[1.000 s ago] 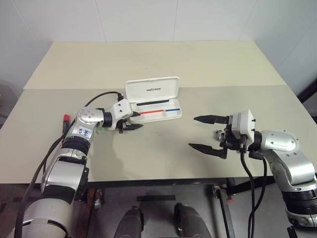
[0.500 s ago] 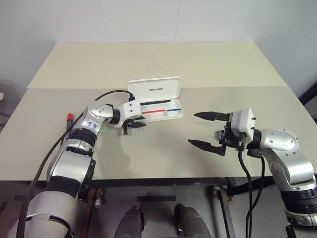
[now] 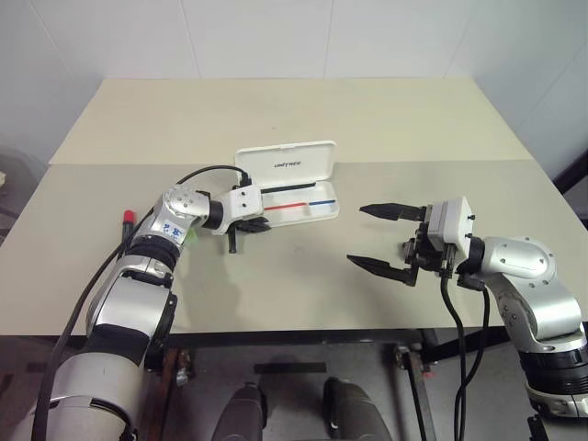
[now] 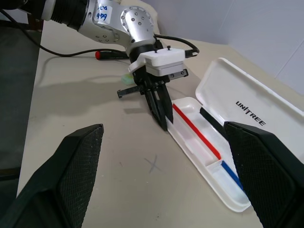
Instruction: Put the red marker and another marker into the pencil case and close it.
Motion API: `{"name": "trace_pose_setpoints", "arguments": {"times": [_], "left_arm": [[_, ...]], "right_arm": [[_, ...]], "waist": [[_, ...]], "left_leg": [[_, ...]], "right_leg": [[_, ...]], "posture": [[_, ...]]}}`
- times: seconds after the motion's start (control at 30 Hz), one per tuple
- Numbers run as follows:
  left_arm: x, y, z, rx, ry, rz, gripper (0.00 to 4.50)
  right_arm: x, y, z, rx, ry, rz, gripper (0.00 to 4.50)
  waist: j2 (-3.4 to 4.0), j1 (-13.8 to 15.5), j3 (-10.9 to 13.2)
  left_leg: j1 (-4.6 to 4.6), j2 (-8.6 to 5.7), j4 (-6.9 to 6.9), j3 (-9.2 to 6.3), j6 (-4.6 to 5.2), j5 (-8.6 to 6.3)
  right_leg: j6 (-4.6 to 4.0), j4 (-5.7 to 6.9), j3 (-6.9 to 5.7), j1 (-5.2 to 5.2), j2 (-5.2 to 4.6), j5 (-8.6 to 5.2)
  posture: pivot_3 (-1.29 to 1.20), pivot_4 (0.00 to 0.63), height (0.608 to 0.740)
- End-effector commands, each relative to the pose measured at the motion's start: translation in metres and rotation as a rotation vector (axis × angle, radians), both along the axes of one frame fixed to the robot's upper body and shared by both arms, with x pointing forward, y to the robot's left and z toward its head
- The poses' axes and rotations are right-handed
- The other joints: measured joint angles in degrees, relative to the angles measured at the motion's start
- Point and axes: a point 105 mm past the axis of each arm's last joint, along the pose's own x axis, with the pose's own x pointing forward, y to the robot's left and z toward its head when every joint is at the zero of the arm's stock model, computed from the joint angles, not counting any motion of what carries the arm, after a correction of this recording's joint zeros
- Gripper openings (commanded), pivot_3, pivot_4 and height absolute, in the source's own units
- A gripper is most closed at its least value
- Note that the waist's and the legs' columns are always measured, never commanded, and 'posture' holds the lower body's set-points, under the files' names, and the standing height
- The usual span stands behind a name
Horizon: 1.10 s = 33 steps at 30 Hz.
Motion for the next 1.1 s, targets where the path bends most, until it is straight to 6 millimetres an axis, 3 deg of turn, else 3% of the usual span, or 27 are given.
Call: {"name": "trace_pose_setpoints", "arguments": {"times": [0.03, 0.37, 0.5, 0.8, 0.93, 1.1], "left_arm": [[-0.015, -0.005, 0.004, -0.017, 0.003, -0.119, 0.04], [-0.054, 0.02, 0.0, 0.03, 0.073, -0.167, 0.04], [-0.056, 0.022, -0.002, 0.038, 0.088, -0.111, 0.04], [-0.071, -0.009, -0.007, -0.026, 0.116, -0.153, 0.04], [-0.075, -0.008, -0.011, -0.012, 0.142, -0.162, 0.04], [-0.072, 0.0, -0.013, -0.014, 0.151, -0.13, 1.48]], "right_arm": [[-0.002, 0.005, 0.008, 0.012, -0.042, 0.027, 4.27], [-0.004, 0.014, 0.001, 0.043, -0.009, 0.058, 4.27], [-0.004, 0.016, -0.001, 0.046, -0.005, 0.061, 4.27], [-0.003, 0.023, -0.002, 0.066, 0.003, 0.076, 4.27], [-0.003, 0.024, -0.002, 0.068, 0.001, 0.08, 4.27], [-0.002, 0.023, -0.002, 0.07, 0.0, 0.077, 4.27]], "waist": [[0.0, 0.0, 0.0], [0.0, -0.9, 0.0], [0.0, -1.0, 0.0], [0.0, -0.5, 0.0], [0.0, -0.1, 0.0], [0.0, -0.1, 0.0]], "left_leg": [[-0.02, 0.01, 0.0, 0.0, 0.0, -0.01], [-0.09, 0.1, -0.05, 0.04, 0.05, -0.08], [-0.05, 0.08, 0.06, 0.04, 0.05, -0.07], [0.03, 0.05, 0.05, 0.01, 0.02, -0.05], [0.01, 0.04, 0.05, 0.01, 0.02, -0.05], [0.02, 0.05, 0.04, 0.02, 0.02, -0.05]], "right_leg": [[0.0, -0.01, 0.0, -0.01, 0.0, -0.02], [-0.03, 0.08, 0.04, -0.09, 0.03, -0.05], [-0.04, 0.05, 0.05, -0.07, 0.02, -0.06], [-0.07, 0.16, 0.08, -0.06, 0.01, -0.08], [-0.07, 0.12, 0.07, -0.06, 0.01, -0.08], [-0.08, 0.11, 0.07, -0.06, 0.01, -0.08]], "posture": [[0.0, 0.15, 0.74], [0.0, 0.15, 0.74], [0.0, 0.15, 0.74], [0.0, 0.15, 0.74], [0.0, 0.15, 0.74], [0.0, 0.15, 0.74]]}}
